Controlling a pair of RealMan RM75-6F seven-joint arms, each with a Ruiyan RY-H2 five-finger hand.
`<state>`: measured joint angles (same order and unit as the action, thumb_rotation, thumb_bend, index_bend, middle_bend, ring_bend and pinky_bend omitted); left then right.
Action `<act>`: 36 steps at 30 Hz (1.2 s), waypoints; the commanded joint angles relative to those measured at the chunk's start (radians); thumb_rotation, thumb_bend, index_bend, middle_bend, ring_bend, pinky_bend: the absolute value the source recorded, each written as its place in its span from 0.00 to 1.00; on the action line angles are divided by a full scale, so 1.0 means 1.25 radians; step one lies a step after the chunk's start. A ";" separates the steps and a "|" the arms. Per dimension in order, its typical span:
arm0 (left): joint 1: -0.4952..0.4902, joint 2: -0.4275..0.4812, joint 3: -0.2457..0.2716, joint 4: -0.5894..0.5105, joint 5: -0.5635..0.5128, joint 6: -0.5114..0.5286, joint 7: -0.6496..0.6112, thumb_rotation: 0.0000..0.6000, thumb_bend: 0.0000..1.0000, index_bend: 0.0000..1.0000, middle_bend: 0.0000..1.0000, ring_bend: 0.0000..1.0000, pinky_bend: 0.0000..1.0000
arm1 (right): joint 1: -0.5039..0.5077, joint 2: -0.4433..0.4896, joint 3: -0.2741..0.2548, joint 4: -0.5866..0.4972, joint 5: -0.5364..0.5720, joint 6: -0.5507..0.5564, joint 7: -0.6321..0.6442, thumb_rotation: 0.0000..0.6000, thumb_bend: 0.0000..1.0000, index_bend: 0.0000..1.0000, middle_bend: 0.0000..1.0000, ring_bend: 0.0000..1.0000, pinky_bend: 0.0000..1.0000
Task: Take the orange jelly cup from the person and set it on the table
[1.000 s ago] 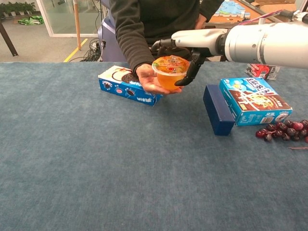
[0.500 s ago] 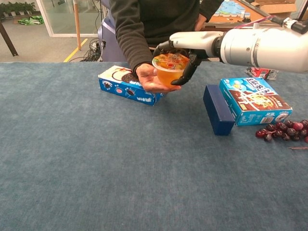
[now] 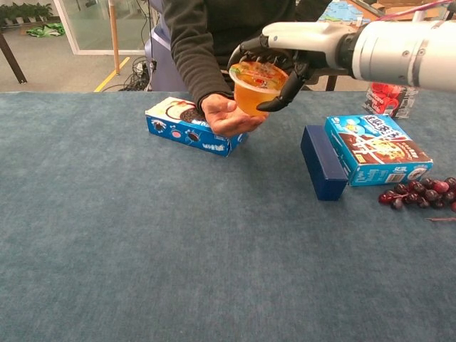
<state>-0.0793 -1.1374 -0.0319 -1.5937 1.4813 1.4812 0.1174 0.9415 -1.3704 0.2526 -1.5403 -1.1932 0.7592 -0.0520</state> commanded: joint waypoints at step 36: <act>-0.006 -0.010 0.002 -0.007 0.007 -0.004 0.013 1.00 0.19 0.06 0.02 0.09 0.04 | -0.071 -0.045 -0.152 0.051 -0.138 -0.014 -0.008 1.00 0.36 0.29 0.28 0.20 0.30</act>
<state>-0.0871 -1.1497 -0.0298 -1.6024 1.4899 1.4762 0.1341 0.8495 -1.4190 0.0627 -1.4851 -1.3627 0.7447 -0.0598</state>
